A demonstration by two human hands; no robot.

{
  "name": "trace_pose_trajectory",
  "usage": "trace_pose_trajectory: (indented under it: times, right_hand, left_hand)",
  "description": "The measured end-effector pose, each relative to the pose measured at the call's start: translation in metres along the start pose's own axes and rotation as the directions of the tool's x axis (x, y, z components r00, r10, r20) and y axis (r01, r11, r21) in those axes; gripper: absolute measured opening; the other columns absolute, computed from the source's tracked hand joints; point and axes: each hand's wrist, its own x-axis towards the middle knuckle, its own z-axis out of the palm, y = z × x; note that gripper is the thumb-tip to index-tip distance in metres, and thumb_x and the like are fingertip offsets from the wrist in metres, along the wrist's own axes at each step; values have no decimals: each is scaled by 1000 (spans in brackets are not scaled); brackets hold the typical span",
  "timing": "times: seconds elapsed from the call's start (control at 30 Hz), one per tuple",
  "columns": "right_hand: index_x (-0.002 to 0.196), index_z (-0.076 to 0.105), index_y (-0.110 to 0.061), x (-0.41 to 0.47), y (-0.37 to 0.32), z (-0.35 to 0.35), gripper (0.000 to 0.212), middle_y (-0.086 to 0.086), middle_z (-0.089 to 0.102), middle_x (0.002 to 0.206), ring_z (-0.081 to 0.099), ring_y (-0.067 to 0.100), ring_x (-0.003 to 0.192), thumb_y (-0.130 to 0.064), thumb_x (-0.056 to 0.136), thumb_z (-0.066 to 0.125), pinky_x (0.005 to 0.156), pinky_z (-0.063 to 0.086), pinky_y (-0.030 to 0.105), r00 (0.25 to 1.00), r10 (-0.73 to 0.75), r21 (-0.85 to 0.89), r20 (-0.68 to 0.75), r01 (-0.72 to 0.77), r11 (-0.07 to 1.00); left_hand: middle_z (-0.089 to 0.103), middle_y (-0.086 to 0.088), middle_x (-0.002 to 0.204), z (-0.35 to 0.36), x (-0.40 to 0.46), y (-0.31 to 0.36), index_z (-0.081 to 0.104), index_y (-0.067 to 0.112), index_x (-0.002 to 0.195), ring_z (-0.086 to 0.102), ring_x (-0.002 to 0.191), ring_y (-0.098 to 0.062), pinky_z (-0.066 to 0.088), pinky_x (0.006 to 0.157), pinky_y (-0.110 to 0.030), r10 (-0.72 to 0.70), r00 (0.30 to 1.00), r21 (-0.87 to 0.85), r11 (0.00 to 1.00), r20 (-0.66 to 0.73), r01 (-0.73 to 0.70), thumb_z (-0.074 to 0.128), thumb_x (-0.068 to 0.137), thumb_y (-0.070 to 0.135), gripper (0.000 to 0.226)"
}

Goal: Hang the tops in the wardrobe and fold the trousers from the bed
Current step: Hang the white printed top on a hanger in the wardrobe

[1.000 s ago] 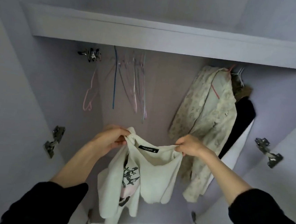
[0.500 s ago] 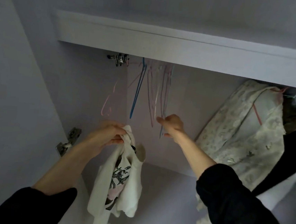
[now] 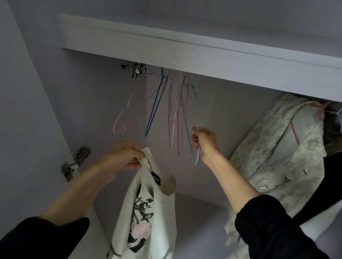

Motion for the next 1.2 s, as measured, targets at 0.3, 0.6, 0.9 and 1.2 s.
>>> trace_pose_trajectory:
  times: [0.3,0.6,0.9,1.2]
  right_hand:
    - [103,53,-11,-11,-1,-32,31,2,43,64,28,0,29,5,94,28,31,23,13,983,-140,103,-120,153,983]
    - [82,45,-18,-33,19,-81,17,-2,34,59,24,0,28,-8,94,37,31,17,14,969,-55,69,-243,74,995]
    - [62,41,-14,-80,92,-157,39,-7,37,45,34,7,41,-33,89,62,45,29,21,897,-206,56,-391,246,968]
    - [86,71,-12,-80,114,-183,32,-14,38,31,39,5,39,-36,95,51,42,30,13,945,17,-67,-325,-42,997]
  left_hand:
    - [68,-16,90,19,-15,1,67,1,91,66,85,-24,54,77,-27,39,999,67,997,15,-39,51,87,-3,17]
    - [69,-16,87,39,-22,-8,67,-2,94,67,81,-22,54,73,-26,50,997,118,991,55,-56,52,86,-2,17]
    - [68,-8,66,60,-21,-31,65,3,73,67,66,-19,55,63,-24,-3,999,140,990,46,-4,54,85,-1,17]
    - [65,-6,64,65,-9,-56,63,7,74,64,59,-14,50,54,-22,-74,997,116,990,-10,75,53,86,4,15]
